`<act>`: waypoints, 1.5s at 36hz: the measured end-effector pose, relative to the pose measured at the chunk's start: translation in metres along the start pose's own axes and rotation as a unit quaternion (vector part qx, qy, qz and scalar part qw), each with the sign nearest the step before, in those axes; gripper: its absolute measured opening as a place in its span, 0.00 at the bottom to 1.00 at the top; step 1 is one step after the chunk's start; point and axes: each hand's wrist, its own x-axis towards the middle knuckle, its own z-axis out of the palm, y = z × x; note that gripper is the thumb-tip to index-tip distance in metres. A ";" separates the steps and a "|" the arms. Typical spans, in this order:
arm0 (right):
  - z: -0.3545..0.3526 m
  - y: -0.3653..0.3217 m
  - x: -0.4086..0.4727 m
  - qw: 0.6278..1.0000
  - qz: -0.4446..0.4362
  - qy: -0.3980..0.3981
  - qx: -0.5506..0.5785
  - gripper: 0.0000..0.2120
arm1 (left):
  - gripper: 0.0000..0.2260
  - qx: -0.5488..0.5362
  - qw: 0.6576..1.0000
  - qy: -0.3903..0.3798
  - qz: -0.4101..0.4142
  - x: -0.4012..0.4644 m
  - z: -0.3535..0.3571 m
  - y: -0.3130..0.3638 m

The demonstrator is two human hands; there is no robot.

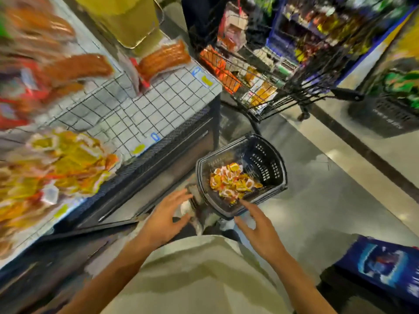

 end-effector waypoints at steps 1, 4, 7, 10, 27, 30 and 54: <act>0.003 -0.001 -0.004 1.000 -0.004 -0.008 -0.001 0.27 | 0.23 -0.011 1.000 0.012 -0.012 -0.011 -0.003 -0.003; 0.008 -0.004 -0.008 0.999 -0.010 -0.034 -0.014 0.26 | 0.21 -0.043 0.996 0.056 -0.061 -0.040 -0.009 -0.015; 0.012 -0.010 -0.003 0.997 -0.027 -0.055 -0.045 0.25 | 0.20 -0.073 0.989 0.095 -0.085 -0.064 -0.014 -0.030; 0.019 -0.021 0.005 0.993 -0.048 -0.072 -0.081 0.24 | 0.20 -0.087 0.983 0.129 -0.096 -0.084 -0.018 -0.048; 0.178 -0.106 -0.003 0.978 -0.147 -0.058 -0.135 0.24 | 0.21 -0.101 0.954 0.266 -0.097 -0.219 -0.065 -0.150; 0.202 -0.112 -0.019 0.978 -0.150 -0.071 -0.130 0.26 | 0.21 -0.100 0.950 0.270 -0.122 -0.246 -0.076 -0.169; 0.265 -0.254 0.121 0.964 -0.198 -0.150 -0.096 0.34 | 0.21 -0.094 0.889 0.408 -0.185 -0.233 -0.141 -0.232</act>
